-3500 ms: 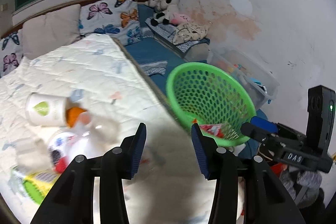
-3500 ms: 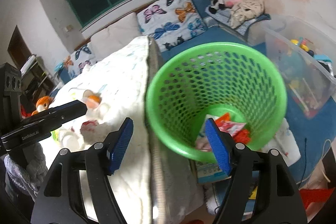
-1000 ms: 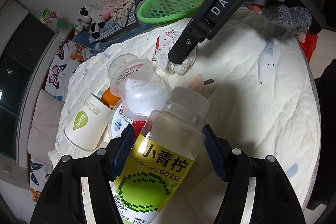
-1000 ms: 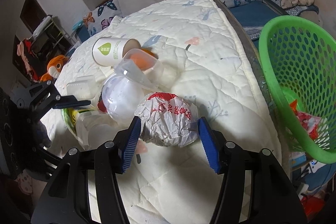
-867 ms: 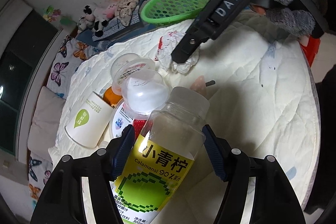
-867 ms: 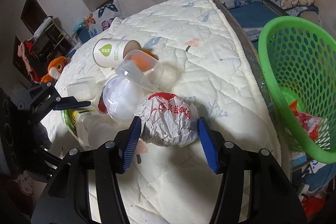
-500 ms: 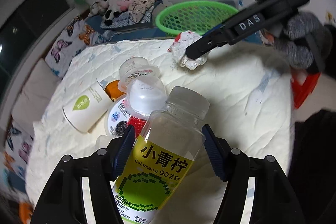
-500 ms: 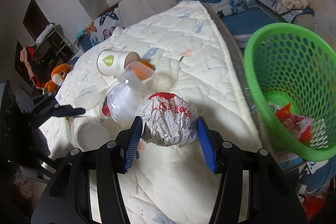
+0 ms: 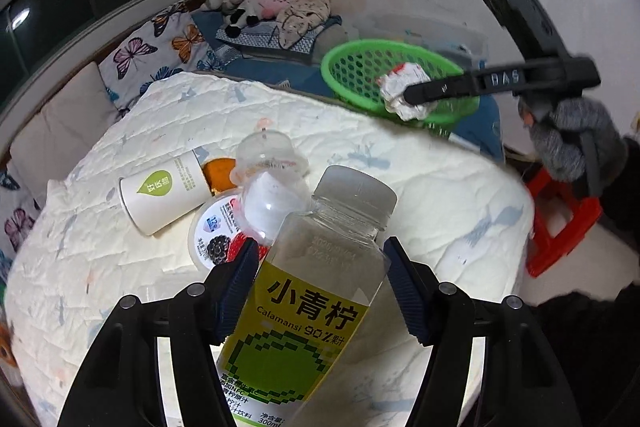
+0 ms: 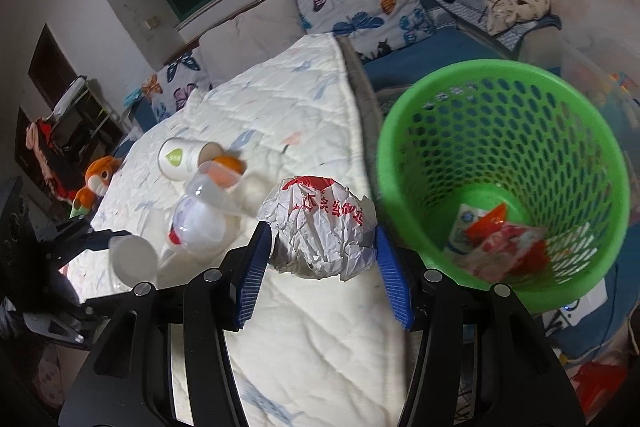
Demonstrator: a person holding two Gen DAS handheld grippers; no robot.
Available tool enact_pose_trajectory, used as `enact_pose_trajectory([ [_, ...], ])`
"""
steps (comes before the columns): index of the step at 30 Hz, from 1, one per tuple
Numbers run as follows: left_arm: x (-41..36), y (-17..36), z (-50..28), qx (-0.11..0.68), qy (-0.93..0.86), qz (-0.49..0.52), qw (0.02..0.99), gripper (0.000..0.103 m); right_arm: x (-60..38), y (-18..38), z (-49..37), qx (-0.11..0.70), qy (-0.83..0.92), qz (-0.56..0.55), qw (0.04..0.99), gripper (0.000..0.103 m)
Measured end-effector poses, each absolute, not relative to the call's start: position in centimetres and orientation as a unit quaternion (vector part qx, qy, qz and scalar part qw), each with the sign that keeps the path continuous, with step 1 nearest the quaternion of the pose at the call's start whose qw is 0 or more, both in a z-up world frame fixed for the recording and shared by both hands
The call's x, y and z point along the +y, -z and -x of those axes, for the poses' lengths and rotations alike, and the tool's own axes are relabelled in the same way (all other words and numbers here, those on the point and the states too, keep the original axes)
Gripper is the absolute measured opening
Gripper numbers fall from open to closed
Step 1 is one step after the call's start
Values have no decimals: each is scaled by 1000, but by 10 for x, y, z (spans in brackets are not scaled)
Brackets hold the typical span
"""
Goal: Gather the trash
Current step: 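Carry the bottle and paper ball to the green basket and open the right tool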
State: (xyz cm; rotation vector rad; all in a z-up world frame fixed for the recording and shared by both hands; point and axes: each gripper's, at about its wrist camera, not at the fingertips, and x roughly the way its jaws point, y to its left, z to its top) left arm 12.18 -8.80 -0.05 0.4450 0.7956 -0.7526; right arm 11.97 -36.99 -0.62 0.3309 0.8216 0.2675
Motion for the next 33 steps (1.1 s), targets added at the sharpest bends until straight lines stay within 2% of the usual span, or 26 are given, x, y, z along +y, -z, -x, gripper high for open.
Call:
enact_pose_trajectory([
  [15,-121,-31,-151,367,365,-110,849,62,-447,28,-137,412,-30,-162,896,54],
  [21,-153,-41,-166,357,378,-89,850,62,-467,37,-144,418,-7,-163,894,56],
  [25,-178,-46,-174,354,387,-76,848,62,-480,41,-146,416,-1,-171,893,64],
  [33,-229,-49,-200,362,406,-50,838,62,-497,38,-129,403,1,-185,896,64],
])
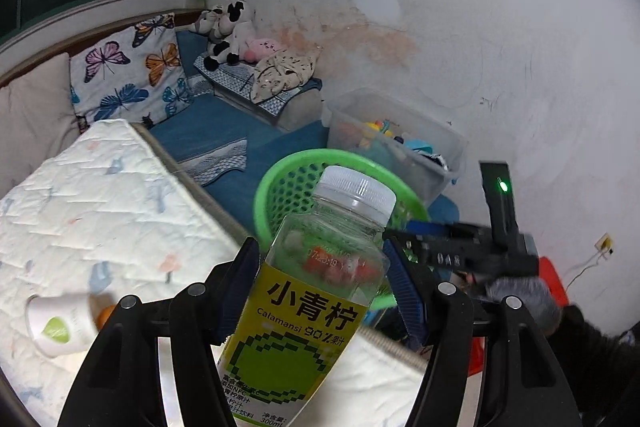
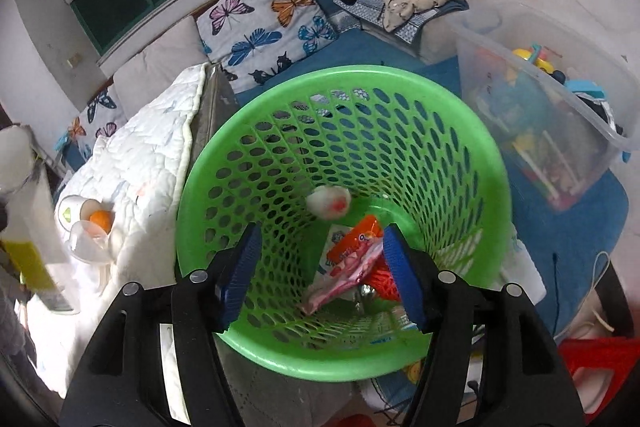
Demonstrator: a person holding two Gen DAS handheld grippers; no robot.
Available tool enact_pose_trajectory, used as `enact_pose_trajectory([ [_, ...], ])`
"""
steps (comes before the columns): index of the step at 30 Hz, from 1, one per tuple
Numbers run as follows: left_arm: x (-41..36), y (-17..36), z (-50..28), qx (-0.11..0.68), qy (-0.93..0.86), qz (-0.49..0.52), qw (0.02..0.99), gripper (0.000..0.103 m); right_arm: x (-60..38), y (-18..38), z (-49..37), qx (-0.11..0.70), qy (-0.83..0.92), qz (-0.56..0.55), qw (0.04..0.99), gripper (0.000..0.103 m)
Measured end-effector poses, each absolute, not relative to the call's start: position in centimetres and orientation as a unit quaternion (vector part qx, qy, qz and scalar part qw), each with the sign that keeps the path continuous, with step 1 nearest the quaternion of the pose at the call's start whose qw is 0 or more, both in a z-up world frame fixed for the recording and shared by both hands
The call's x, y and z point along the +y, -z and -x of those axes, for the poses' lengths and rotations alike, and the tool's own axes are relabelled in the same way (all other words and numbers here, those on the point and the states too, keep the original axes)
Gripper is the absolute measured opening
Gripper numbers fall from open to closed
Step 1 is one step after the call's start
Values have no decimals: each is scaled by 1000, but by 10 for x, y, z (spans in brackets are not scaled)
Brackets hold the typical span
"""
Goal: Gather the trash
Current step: 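Carry the bottle and paper ball to the green basket and open the right tool, then open the left tool to drop the bottle into the green basket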
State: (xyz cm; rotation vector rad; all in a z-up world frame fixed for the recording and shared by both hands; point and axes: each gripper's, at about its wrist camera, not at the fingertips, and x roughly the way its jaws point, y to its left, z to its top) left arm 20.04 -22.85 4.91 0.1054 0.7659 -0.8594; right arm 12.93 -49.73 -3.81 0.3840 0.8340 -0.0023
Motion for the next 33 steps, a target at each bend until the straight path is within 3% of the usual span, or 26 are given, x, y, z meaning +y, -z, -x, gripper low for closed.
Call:
enact_pose_trajectory([
  [21,-340,-23,-243,380,413,16,827,62,-522,29,-83,371,19,-193,908,66],
  [33,-329,-20,-240,379,402,34,833,69,-521,31,-72,368,20,-200,908,66],
])
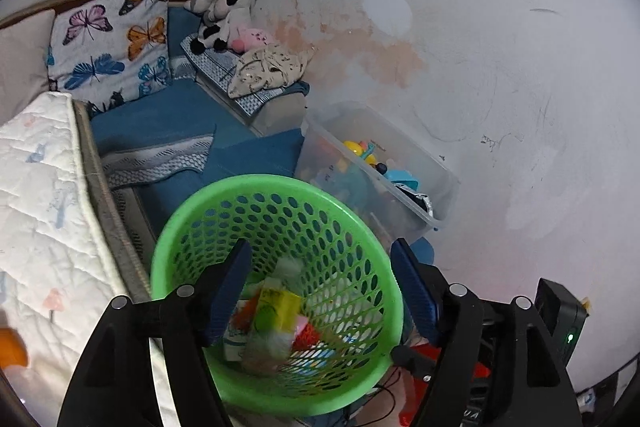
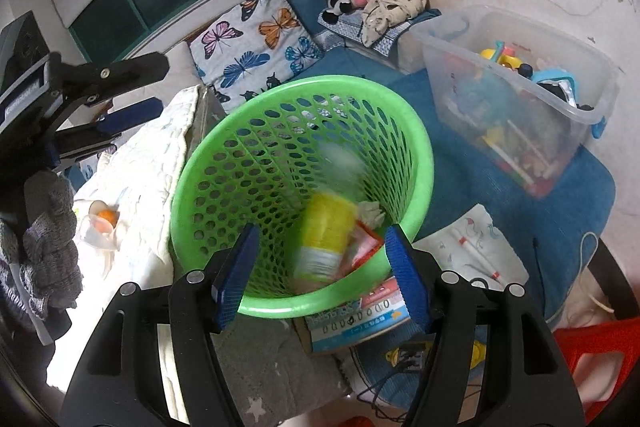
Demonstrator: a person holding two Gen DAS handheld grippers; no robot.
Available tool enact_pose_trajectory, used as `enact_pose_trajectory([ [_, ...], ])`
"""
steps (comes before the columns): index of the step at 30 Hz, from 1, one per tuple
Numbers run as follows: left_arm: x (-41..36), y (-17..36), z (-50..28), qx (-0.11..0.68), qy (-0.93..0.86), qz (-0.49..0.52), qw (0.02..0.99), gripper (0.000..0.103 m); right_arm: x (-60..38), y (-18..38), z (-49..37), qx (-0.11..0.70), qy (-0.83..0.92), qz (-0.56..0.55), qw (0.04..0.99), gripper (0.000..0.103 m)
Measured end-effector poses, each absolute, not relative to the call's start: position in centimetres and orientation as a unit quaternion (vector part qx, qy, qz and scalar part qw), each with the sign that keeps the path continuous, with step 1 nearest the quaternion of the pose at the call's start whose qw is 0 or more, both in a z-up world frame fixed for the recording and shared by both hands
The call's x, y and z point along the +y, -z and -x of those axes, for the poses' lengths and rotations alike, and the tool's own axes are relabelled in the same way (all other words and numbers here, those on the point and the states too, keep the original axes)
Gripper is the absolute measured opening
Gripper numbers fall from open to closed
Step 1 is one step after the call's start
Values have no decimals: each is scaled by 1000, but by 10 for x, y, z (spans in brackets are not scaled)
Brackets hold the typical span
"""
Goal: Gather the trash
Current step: 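Open the left tool to drop the bottle into the green basket, then grasp the clear plastic box with the left tool while the right tool grasps the clear lid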
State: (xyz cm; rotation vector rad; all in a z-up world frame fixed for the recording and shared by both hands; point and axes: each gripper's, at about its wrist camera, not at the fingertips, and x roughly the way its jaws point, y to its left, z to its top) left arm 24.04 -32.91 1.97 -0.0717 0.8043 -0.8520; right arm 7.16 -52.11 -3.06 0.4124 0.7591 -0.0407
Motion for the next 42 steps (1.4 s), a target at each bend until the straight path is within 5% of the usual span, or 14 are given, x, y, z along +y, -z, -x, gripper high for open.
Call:
enact_pose_trajectory([
  [23,-144,-12,-168,346,232,-1,909,70,-432,4,-78,363,-73,-169,914,71],
  [42,14,2,-169,387,32,119,914,72,-317,7,-118,388,-188,-107,896,71],
])
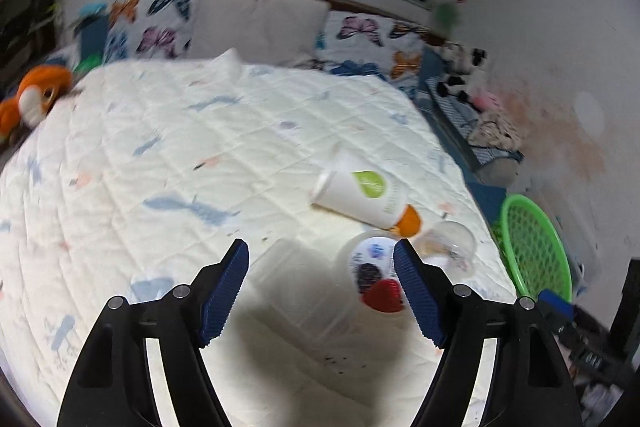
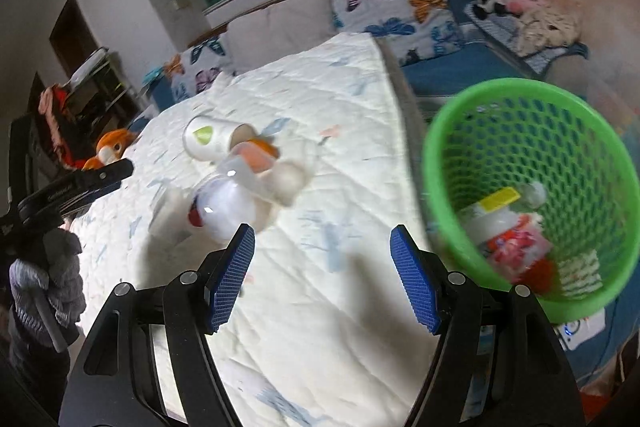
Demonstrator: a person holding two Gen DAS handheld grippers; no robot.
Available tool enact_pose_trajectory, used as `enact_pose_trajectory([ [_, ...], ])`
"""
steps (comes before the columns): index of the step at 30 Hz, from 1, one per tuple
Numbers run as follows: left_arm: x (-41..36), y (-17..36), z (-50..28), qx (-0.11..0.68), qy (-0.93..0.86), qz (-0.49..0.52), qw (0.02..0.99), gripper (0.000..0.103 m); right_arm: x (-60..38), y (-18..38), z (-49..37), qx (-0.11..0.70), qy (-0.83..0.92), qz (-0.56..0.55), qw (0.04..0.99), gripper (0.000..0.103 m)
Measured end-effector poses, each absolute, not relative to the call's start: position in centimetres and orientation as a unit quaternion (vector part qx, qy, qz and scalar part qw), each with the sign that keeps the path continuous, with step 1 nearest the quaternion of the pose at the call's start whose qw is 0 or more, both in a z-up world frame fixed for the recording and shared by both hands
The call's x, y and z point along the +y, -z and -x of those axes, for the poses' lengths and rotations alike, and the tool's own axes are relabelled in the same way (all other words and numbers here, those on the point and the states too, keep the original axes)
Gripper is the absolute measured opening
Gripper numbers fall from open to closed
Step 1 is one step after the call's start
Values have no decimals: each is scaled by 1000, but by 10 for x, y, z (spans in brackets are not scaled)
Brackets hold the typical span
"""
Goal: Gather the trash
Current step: 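Grasp the clear plastic box with the left tool while the right tool grasps the clear lid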
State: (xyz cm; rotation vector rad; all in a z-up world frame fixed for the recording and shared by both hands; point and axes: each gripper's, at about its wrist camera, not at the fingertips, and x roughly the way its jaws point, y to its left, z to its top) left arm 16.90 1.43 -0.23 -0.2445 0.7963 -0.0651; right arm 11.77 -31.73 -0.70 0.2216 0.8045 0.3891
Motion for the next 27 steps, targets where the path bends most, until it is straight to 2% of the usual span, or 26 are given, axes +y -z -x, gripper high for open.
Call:
enact_pose_trajectory([
  [4,21,9,-174,400,10,139,906,73,-301,8,-130,392,-209,-109,889,71],
  [6,23,12,-176,405,-4,144,903,77,-297,8,-139,396,-222,-119,883,71],
  [19,36,22,-195,425,-32,183,886,79,-284,16,-208,447,-267,-232,822,71],
  [27,39,34,-208,443,-53,204,871,79,-278,30,-227,472,-262,-262,800,71],
])
